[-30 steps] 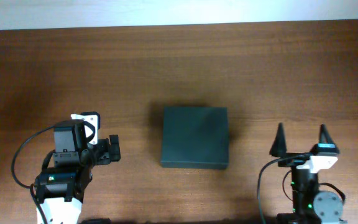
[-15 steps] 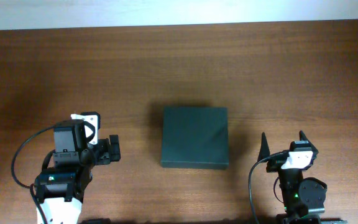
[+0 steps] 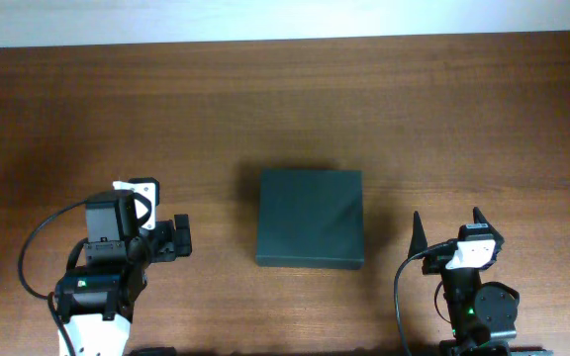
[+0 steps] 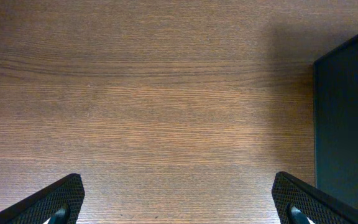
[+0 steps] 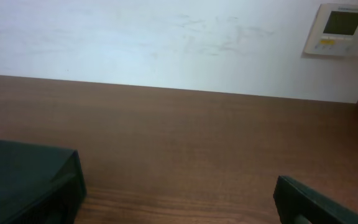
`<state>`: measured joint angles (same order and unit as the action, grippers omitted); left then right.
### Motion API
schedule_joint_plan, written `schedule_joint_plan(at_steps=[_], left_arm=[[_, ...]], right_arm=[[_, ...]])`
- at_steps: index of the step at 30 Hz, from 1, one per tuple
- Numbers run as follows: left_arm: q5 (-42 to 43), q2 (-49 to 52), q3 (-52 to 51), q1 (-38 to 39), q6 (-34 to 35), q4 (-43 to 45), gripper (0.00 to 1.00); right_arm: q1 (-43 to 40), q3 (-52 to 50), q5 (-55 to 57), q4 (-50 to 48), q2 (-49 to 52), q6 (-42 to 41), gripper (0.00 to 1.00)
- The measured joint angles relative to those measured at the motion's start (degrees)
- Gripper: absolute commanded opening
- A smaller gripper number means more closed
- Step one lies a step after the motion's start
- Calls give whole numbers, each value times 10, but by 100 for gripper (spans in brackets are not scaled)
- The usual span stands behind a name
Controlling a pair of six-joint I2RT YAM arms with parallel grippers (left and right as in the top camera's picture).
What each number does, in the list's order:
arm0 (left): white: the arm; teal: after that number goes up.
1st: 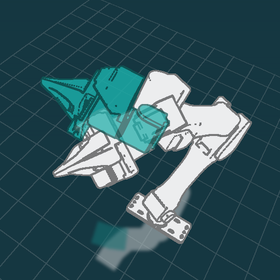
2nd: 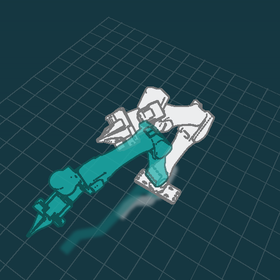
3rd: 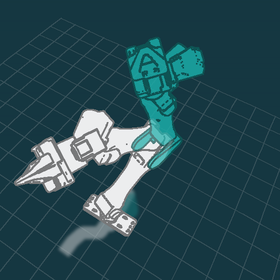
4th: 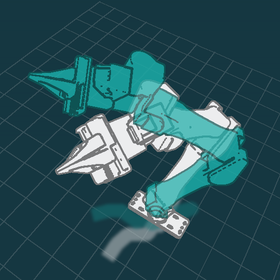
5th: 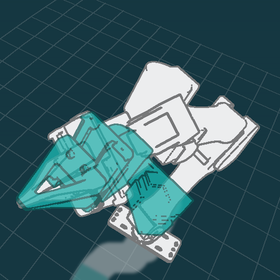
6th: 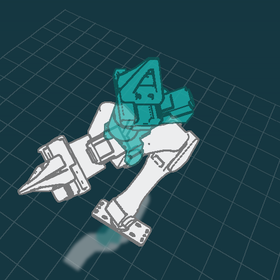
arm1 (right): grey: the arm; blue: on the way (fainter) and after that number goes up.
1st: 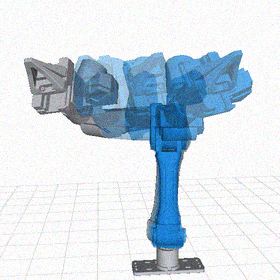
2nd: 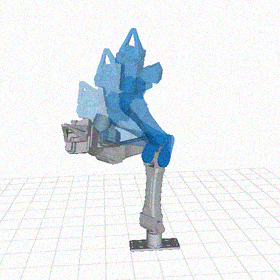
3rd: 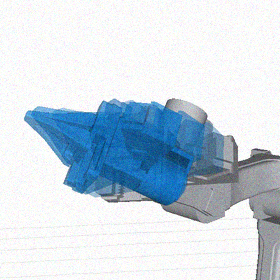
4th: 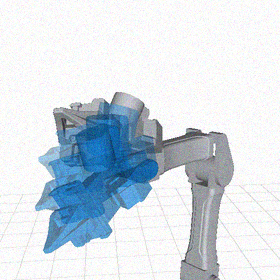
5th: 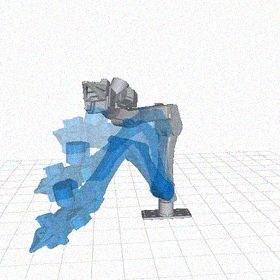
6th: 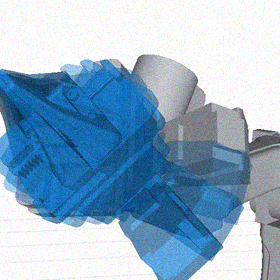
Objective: Pack container
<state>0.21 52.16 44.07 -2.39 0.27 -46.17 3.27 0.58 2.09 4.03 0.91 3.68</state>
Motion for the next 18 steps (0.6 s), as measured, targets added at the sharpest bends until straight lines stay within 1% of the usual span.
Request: schedule_joint_plan(at_steps=[14, 18], left_arm=[[0, -3, 0, 0, 0, 0, 99], [-2, -32, 0, 1, 0, -10, 99]], right_arm=[[0, 0, 0, 0, 0, 0, 99], [0, 0, 0, 0, 0, 0, 99]])
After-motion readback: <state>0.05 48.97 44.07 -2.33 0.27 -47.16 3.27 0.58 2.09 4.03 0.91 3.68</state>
